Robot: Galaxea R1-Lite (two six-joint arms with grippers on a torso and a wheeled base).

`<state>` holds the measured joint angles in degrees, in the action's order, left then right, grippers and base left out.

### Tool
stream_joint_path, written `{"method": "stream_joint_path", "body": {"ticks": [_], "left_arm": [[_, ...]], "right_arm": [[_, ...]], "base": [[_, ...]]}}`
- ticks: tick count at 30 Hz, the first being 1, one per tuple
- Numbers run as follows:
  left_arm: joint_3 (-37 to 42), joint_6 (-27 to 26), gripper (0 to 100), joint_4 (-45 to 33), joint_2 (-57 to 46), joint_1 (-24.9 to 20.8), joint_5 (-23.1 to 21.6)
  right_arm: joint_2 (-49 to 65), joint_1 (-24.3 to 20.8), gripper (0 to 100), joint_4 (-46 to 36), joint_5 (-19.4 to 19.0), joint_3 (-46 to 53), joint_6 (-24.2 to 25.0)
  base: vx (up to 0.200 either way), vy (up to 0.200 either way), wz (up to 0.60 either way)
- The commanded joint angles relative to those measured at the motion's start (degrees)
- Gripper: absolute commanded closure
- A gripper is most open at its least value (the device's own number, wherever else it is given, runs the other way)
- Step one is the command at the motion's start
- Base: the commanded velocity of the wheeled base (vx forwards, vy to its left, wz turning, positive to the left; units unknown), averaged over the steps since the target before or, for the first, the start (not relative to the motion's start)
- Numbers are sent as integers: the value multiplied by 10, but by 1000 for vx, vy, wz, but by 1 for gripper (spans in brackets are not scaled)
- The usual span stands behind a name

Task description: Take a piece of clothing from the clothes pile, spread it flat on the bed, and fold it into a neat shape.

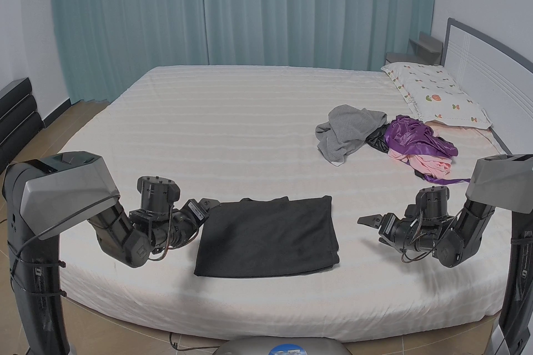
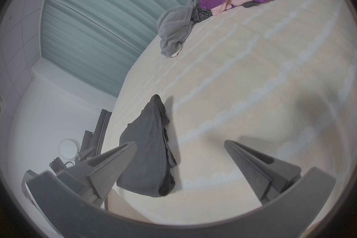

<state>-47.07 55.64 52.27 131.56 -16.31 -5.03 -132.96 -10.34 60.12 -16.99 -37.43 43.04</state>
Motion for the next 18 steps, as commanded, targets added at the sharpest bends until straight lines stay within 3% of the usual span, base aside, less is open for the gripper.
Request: {"method": "stream_joint_path", "body": {"ticks": [1, 11, 18], "left_arm": [[-159, -12, 0, -87, 78, -9, 39], [-263, -51, 0, -120, 159, -4, 124], [-291, -64, 0, -135, 179, -4, 131]], "right_arm": [[-17, -18, 0, -4, 2, -42, -1], [-43, -45, 0, -105, 43, -168, -1], [-76, -66, 0, -133, 71, -238, 1]], "base": [[0, 0, 0], [0, 0, 0], [0, 0, 0]]}}
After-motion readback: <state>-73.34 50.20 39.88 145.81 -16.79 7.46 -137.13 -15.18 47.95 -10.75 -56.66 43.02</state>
